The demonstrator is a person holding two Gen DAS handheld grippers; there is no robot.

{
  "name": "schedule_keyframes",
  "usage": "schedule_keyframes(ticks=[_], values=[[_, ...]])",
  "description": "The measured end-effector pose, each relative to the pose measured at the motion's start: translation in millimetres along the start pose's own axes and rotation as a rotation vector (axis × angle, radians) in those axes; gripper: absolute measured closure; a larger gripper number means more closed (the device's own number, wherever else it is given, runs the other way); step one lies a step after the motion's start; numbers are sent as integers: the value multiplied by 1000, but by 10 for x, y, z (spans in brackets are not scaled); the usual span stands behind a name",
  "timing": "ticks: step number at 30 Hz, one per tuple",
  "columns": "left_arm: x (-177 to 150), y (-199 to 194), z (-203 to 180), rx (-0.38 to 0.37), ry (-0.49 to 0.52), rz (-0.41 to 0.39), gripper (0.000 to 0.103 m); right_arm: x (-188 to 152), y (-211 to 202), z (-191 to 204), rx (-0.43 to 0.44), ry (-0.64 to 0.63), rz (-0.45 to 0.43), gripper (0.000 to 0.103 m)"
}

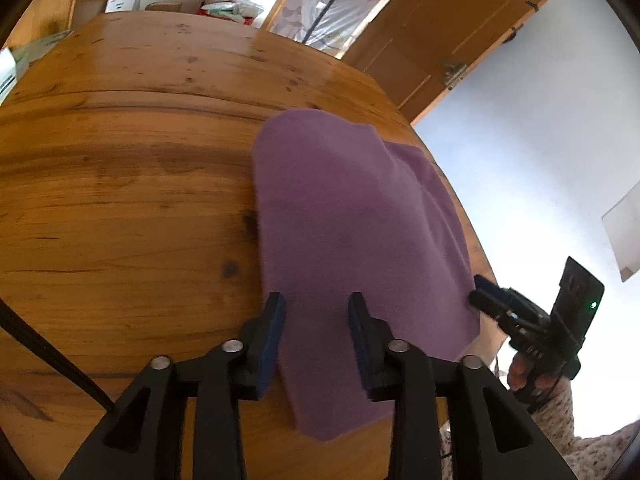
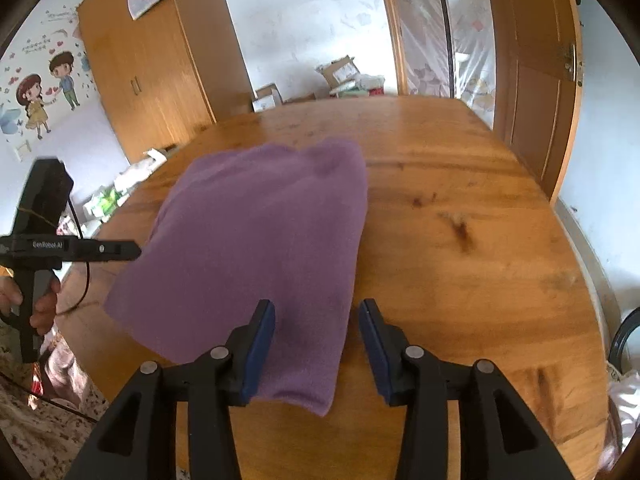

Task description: Fold clothes

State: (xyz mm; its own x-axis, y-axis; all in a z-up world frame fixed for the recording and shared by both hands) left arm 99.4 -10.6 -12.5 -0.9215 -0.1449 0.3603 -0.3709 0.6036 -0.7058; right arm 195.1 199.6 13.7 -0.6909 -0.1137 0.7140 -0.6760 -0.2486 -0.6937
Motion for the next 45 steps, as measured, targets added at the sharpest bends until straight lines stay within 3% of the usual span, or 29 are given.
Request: schedule_keyframes(ticks=[9,11,13,20,35,41,45], values=[[187,109,85,-110,-68,113,61,184,253,-301,165,127,66,42],[222,167,94,-137,-80,147,44,183,327,-391,225,172,78,41],[254,218,89,-165,-80,172,44,180,394,-466,271,207,88,39],[360,382,212,-156,-115,217,44,185,635,-650,369,278,130,36],[409,593,212,-286,-118,298,42,342,995,-489,553,227,173,34],[363,582,150,-310,-122,316,41,351,1020,-526,574,252,172,36],[365,556,98,-310,-113,321,41,318,1043,-633,572,284,181,55]])
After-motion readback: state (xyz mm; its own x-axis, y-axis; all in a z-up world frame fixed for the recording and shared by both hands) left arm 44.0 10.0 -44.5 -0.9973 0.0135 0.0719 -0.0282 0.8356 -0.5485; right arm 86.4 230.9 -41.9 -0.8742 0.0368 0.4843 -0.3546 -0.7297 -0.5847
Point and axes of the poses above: each gripper's, at about its wrist camera, not at the fingertips, and y roughly the way its jaws point, z to its left, x to its top, the point moved 3 cm from there along y, roughly the way its jaws point, and after that the axes turned 11 degrees about -y, right-handed, at the moved point
